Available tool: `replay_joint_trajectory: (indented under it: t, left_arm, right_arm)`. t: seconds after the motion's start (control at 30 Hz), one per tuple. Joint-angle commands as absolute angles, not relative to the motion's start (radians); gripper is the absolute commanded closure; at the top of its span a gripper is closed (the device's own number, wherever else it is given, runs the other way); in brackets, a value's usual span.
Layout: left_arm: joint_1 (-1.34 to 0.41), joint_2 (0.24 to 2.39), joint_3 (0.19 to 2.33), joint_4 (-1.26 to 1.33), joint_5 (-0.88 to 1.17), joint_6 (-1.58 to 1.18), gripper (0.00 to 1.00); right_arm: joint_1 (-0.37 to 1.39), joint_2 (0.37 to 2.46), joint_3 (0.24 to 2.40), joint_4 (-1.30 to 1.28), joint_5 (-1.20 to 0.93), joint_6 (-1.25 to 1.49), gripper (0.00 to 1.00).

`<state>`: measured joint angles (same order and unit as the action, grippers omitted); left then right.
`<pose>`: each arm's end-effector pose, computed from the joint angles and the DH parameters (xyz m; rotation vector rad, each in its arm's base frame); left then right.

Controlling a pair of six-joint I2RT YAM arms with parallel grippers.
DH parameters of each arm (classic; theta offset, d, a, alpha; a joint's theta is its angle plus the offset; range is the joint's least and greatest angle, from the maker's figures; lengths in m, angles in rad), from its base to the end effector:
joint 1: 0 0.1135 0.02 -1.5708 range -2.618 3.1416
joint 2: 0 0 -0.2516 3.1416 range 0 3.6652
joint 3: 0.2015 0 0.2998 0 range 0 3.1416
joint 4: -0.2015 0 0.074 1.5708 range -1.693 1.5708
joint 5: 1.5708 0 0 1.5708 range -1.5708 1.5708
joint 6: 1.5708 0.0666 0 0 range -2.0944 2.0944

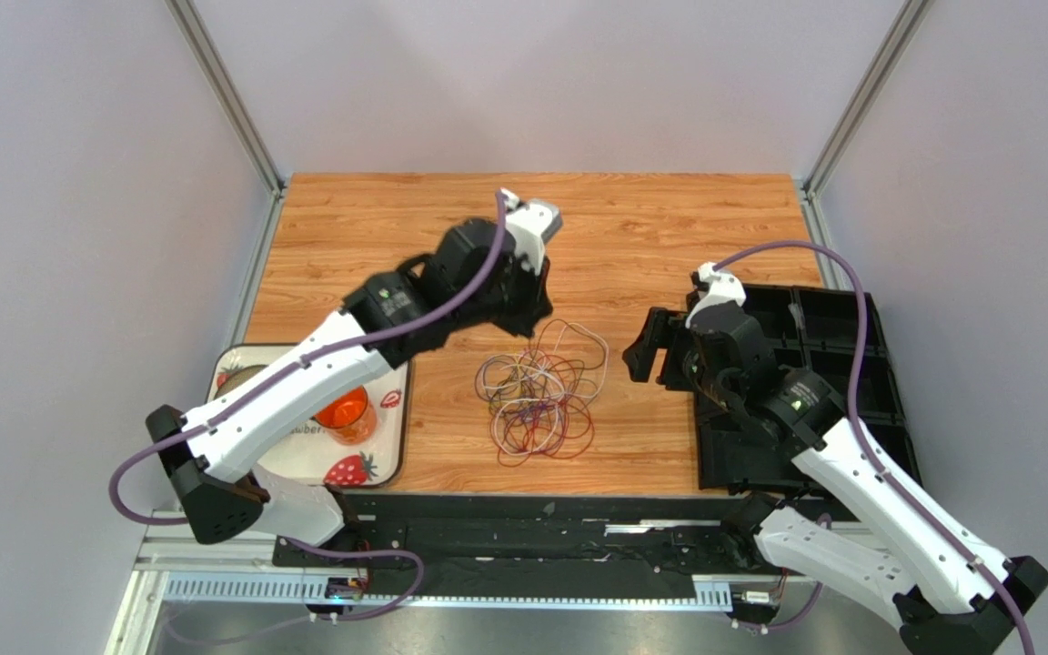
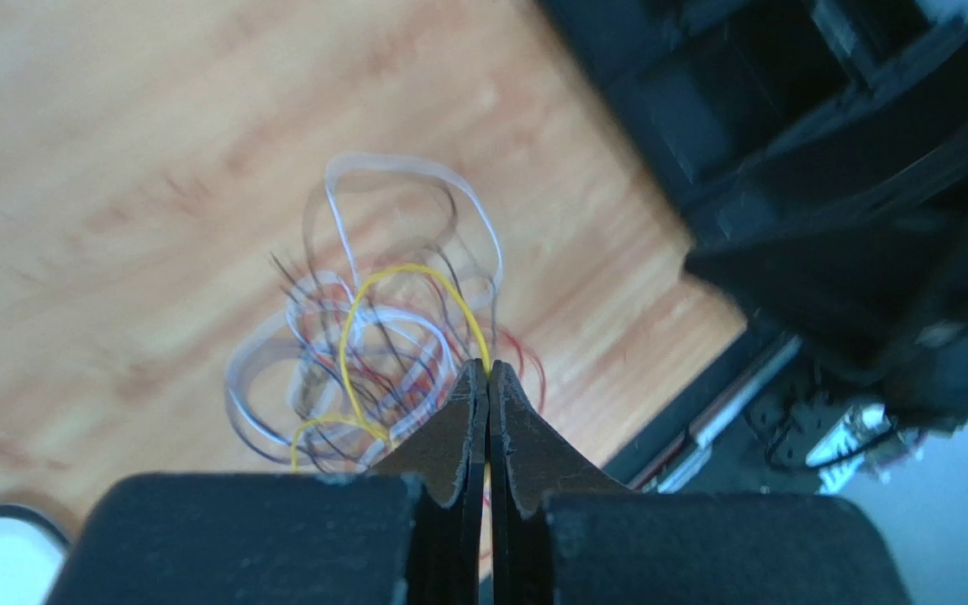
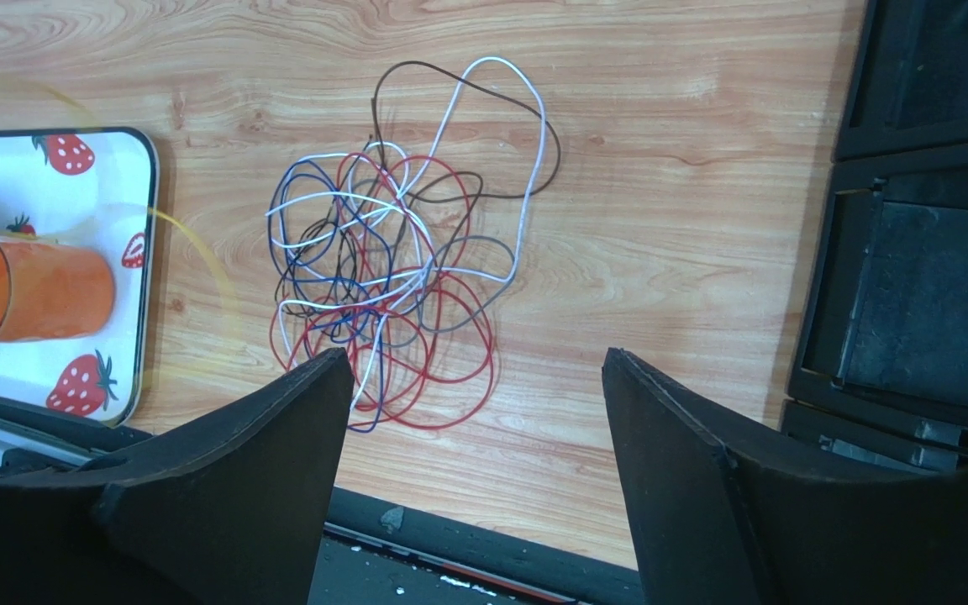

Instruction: Untangle the cables

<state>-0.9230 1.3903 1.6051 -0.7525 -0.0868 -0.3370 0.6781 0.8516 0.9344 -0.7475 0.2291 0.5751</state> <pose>0.2276 -0.2912 0.4104 0.5772 2.0992 -0.6519 0.2052 0.1459 0.3012 0.0100 2.2501 0.4320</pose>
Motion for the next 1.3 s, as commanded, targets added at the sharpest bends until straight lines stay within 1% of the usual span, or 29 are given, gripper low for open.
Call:
replay_joint_trajectory:
  t: [0.0, 0.1, 0.23, 0.27, 0.37, 0.43, 0.5, 0.57, 0.6, 0.63, 0.77, 0.8, 0.93, 0.97, 1.0, 1.1, 1.23, 1.27]
  left_arm:
    - [-0.927, 1.31, 1.295, -0.438, 0.107, -0.5, 1.0]
    - [-0.927, 1.347, 1.226, -0.381, 0.13, -0.554, 1.0]
    - [-0.934, 1.423, 1.229, -0.279, 0.21, -0.627, 1.0]
    - [-0.946, 1.437, 1.245, -0.281, 0.196, -0.638, 1.0]
    - [-0.96, 1.499, 1.269, -0.269, 0.195, -0.678, 0.84]
    - [-0.968, 1.537, 1.27, -0.23, 0.23, -0.686, 0.59]
    - [-0.991, 1.554, 1.292, -0.241, 0.25, -0.672, 0.31]
    - [-1.012, 1.552, 1.308, -0.279, 0.21, -0.641, 0.26]
    - [-1.017, 1.531, 1.307, -0.288, 0.196, -0.629, 0.2]
    - [-1.017, 1.52, 1.301, -0.307, 0.181, -0.627, 0.18]
    - [-1.017, 1.459, 1.331, -0.426, 0.083, -0.585, 0.17]
    - [-1.016, 1.431, 1.341, -0.492, 0.059, -0.565, 0.17]
    - [-0.996, 1.362, 1.423, -0.679, -0.104, -0.505, 0.17]
    - [-0.986, 1.347, 1.437, -0.721, -0.127, -0.493, 0.17]
    - [-0.976, 1.313, 1.446, -0.795, -0.152, -0.474, 0.17]
    - [-0.919, 1.214, 1.457, -0.909, -0.207, -0.442, 0.17]
    - [-0.852, 1.082, 1.411, -0.985, -0.262, -0.405, 0.14]
    - [-0.845, 1.057, 1.398, -0.994, -0.282, -0.402, 0.13]
  right_arm:
    - [0.675, 0.804, 0.893, -0.742, 0.261, 0.607, 0.23]
    - [0.675, 0.801, 0.876, -0.747, 0.25, 0.629, 0.24]
    - [0.675, 0.793, 0.873, -0.764, 0.262, 0.65, 0.25]
    - [0.673, 0.792, 0.873, -0.775, 0.27, 0.653, 0.25]
    - [0.675, 0.787, 0.887, -0.804, 0.278, 0.658, 0.25]
    - [0.675, 0.779, 0.893, -0.819, 0.282, 0.661, 0.25]
    - [0.673, 0.764, 0.887, -0.833, 0.29, 0.669, 0.25]
    - [0.675, 0.746, 0.874, -0.841, 0.296, 0.675, 0.26]
    - [0.675, 0.741, 0.87, -0.848, 0.299, 0.683, 0.27]
    - [0.675, 0.735, 0.862, -0.854, 0.31, 0.687, 0.27]
    - [0.675, 0.718, 0.835, -0.838, 0.304, 0.71, 0.27]
    - [0.675, 0.725, 0.828, -0.827, 0.29, 0.725, 0.27]
    - [0.678, 0.788, 0.776, -0.76, 0.12, 0.774, 0.29]
    - [0.686, 0.802, 0.75, -0.75, 0.106, 0.787, 0.3]
    - [0.692, 0.816, 0.739, -0.746, 0.104, 0.796, 0.3]
    - [0.722, 0.868, 0.701, -0.735, 0.106, 0.815, 0.31]
    - [0.771, 0.963, 0.698, -0.726, 0.121, 0.83, 0.32]
    - [0.782, 1.013, 0.701, -0.724, 0.126, 0.836, 0.32]
